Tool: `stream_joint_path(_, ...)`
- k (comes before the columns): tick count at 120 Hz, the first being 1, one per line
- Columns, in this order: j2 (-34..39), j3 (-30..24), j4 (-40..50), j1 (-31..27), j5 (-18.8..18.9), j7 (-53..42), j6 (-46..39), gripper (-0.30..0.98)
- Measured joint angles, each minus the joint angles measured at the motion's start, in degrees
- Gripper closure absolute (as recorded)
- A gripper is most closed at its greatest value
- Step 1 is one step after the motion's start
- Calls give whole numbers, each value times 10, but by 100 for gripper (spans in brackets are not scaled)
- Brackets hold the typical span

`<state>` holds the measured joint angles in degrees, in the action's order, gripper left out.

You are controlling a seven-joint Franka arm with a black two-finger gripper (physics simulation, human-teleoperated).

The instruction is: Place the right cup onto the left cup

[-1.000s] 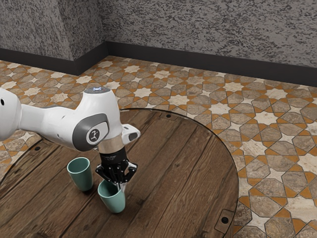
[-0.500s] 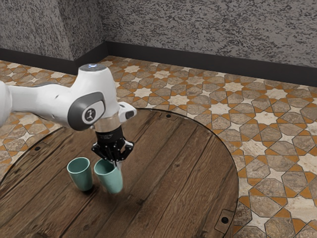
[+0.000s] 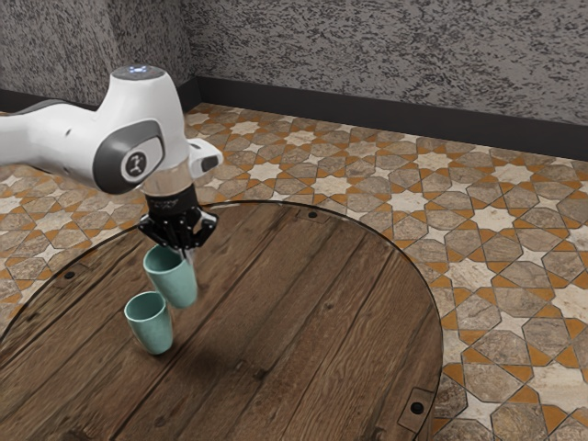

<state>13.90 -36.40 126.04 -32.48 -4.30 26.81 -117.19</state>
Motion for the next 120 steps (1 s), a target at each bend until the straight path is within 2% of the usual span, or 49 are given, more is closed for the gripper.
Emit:
stream_joint_path(42, 54, 6, 2, -31, 0, -7, 61, 79)
stream_joint_path(63, 48, 4, 5, -49, -2, -7, 77, 79)
stream_joint_path(120, 12, 16, -1, -50, 10, -8, 77, 79)
